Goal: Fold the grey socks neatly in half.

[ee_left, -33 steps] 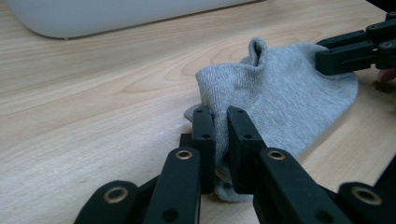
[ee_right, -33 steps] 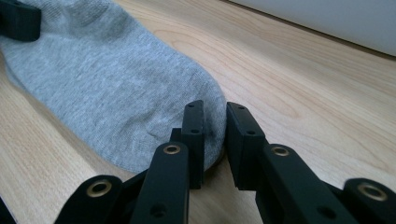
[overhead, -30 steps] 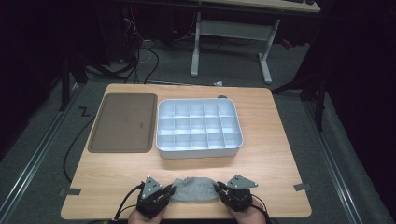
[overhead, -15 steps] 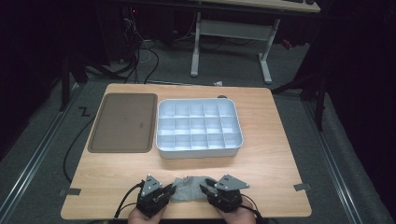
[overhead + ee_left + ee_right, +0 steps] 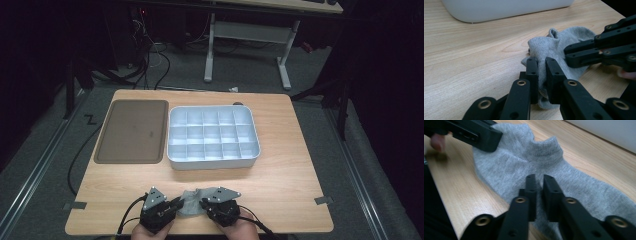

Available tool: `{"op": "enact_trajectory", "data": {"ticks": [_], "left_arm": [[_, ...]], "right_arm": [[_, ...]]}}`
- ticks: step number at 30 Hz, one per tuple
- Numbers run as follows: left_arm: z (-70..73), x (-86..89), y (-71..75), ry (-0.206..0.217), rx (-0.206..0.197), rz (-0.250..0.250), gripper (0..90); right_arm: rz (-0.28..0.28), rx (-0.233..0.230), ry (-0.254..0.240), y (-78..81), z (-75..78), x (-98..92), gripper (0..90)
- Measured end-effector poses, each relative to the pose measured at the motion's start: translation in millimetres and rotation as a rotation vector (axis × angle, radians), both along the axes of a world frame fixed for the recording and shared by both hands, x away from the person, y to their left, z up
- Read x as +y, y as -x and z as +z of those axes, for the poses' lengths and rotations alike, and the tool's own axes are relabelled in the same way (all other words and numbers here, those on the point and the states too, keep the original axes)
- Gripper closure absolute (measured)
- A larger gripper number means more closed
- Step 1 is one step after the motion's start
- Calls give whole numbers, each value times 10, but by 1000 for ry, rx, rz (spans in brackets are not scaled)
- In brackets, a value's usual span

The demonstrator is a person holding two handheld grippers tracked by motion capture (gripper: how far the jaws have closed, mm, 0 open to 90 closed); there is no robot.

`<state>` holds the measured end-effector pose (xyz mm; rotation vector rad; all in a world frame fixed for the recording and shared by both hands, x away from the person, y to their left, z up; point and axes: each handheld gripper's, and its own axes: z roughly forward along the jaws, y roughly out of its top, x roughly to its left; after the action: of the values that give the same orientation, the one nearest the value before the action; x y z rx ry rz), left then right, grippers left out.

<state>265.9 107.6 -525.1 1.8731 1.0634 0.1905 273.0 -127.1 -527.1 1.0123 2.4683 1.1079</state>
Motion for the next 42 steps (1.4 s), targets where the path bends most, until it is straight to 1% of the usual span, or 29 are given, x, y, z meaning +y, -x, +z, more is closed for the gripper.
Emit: {"op": "enact_trajectory", "data": {"ticks": [1, 2, 3, 4, 5, 6, 8, 9, 11, 12, 13, 15, 16, 21, 23, 24, 29, 30, 31, 32, 33, 34, 35, 38, 40, 42], "left_arm": [[0, 0, 0, 0, 0, 0, 823], [8, 13, -1, -2, -1, 1, 823], [8, 13, -1, -2, -1, 1, 823], [13, 21, -2, -3, -3, 2, 823], [14, 24, -3, -3, -3, 3, 823], [17, 32, -6, -3, 1, 2, 823], [19, 32, -11, -3, 8, -5, 823], [19, 32, -11, -3, 8, -5, 823], [19, 17, -11, -3, 9, -9, 823], [19, 1, -9, -7, 10, -13, 823], [19, -6, -9, -8, 10, -14, 822], [19, -15, -11, -9, 11, -17, 821], [21, -20, -13, -10, 14, -18, 821], [54, -26, -32, -17, 20, -22, 815], [72, -22, -42, -19, 19, -22, 810], [97, -16, -48, -31, 17, -21, 809], [158, 15, -66, -52, 13, -12, 808], [195, 26, -87, -75, 11, -11, 808], [195, 26, -87, -75, 11, -11, 808], [211, 30, -98, -83, 9, -10, 808], [225, 32, -108, -95, 8, -10, 808], [238, 39, -133, -117, 11, -13, 808], [238, 39, -133, -117, 11, -13, 808], [249, 31, -159, -131, 17, -18, 809], [255, 19, -160, -133, 17, -21, 809], [271, -24, -160, -133, 14, -30, 808]], "right_arm": [[0, 0, 0, 0, 0, 0, 804], [-9, -23, -14, 16, 54, -58, 784], [-9, -23, -14, 16, 54, -58, 784], [-29, -38, -27, 26, 98, -120, 784], [-63, -58, -50, 27, 156, -242, 786], [-113, -77, -63, 19, 196, -405, 795], [-157, -76, -76, 5, 204, -564, 806], [-157, -76, -76, 5, 204, -564, 806], [-186, -54, -85, -17, 165, -698, 811], [-196, -42, -89, -22, 137, -734, 810], [-197, -24, -104, -25, 102, -759, 807], [-197, -23, -100, -31, 81, -760, 798], [-196, 1, -88, -50, 51, -746, 782], [-187, 28, -81, -64, -23, -729, 784], [-184, 30, -79, -60, -30, -716, 785], [-179, 29, -79, -60, -28, -709, 787], [-172, 35, -88, -47, -25, -664, 786], [-165, 37, -99, -40, -19, -638, 787], [-165, 37, -99, -40, -19, -638, 787], [-155, 36, -106, -30, -10, -611, 786], [-152, 35, -110, -18, 1, -600, 786], [-148, 31, -120, -9, 11, -596, 786], [-148, 31, -120, -9, 11, -596, 786], [-154, 9, -129, 27, 63, -628, 784], [-158, 8, -125, 29, 63, -634, 787], [-156, 25, -115, 22, 26, -623, 805]]}}
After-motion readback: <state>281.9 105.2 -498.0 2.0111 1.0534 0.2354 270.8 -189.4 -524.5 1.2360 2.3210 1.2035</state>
